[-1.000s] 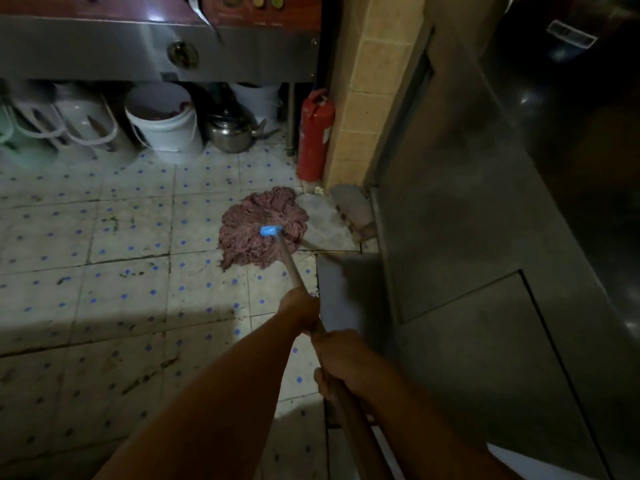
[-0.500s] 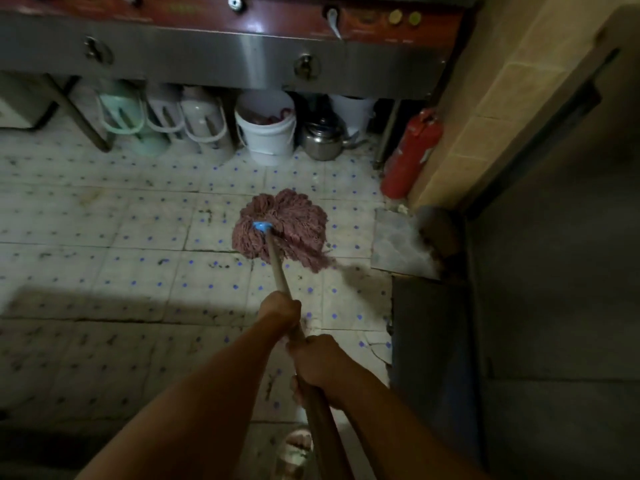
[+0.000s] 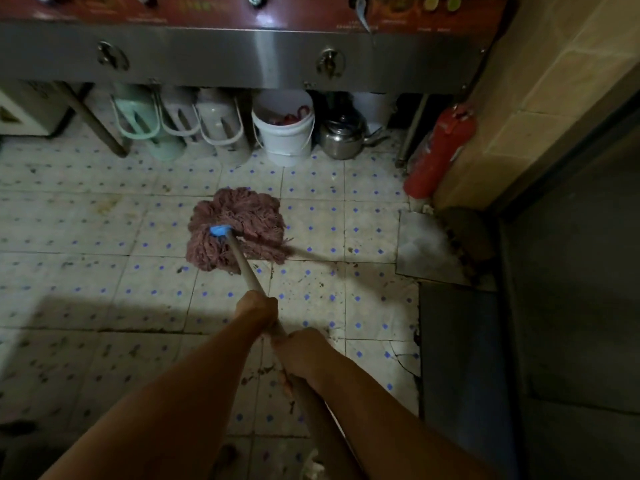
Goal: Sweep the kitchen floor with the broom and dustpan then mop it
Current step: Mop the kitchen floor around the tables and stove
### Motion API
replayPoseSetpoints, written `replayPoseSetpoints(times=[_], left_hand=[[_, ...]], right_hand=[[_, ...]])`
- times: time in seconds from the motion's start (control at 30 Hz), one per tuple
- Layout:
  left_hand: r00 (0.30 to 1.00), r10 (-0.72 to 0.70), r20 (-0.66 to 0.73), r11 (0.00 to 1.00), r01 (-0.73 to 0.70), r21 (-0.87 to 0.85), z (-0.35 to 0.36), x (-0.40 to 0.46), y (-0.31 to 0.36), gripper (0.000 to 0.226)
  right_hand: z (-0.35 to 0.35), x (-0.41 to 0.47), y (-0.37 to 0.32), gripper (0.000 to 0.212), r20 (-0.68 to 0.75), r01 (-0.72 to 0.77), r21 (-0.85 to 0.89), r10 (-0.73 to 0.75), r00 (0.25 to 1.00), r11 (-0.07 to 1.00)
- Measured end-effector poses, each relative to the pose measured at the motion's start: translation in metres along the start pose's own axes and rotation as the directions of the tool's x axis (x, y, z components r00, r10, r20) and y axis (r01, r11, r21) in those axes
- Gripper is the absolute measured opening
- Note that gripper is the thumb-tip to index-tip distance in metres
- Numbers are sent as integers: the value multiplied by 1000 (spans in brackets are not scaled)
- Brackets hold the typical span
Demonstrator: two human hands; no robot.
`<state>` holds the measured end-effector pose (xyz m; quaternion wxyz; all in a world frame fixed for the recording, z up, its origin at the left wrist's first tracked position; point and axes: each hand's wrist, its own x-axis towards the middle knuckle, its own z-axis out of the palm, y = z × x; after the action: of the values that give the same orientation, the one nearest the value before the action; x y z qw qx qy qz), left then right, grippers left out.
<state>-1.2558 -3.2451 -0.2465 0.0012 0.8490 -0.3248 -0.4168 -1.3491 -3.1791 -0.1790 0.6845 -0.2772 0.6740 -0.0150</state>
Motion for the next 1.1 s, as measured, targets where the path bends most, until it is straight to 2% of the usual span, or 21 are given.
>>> replayPoseSetpoints(times=[0.2,0.27,0.43,0.6,0.77,0.83,0.97,1.1], left_hand=[[990,125,68,990,-129,55,49,-32,45,35],[979,177,97,979,-185,81,74,-46,62,34],[954,258,151,956,-275,106,125,-76,86,33],[903,360,234,904,-400,152,182,-121,107,34],[836,429,341,833,-513,210,237,-173,108,35],[833,427,353,829,-516,216,249,-192,102,34],[821,437,369,806,-539,245,265,-226,81,32],[797,457,394,764,-579,285,281,-268,45,31]], right_hand=[[-53,0,28,46,-139,29,77,-18,990,997],[-77,-6,43,42,-154,4,131,16,988,991],[-123,-15,83,23,-232,48,246,11,973,968],[-161,-35,126,27,-277,35,403,86,957,915],[-193,-62,183,24,-246,22,549,137,960,836],[-197,-73,204,23,-234,-6,558,164,958,830],[-193,-96,237,25,-269,33,565,147,952,825],[-182,-122,286,33,-368,59,453,126,921,889]])
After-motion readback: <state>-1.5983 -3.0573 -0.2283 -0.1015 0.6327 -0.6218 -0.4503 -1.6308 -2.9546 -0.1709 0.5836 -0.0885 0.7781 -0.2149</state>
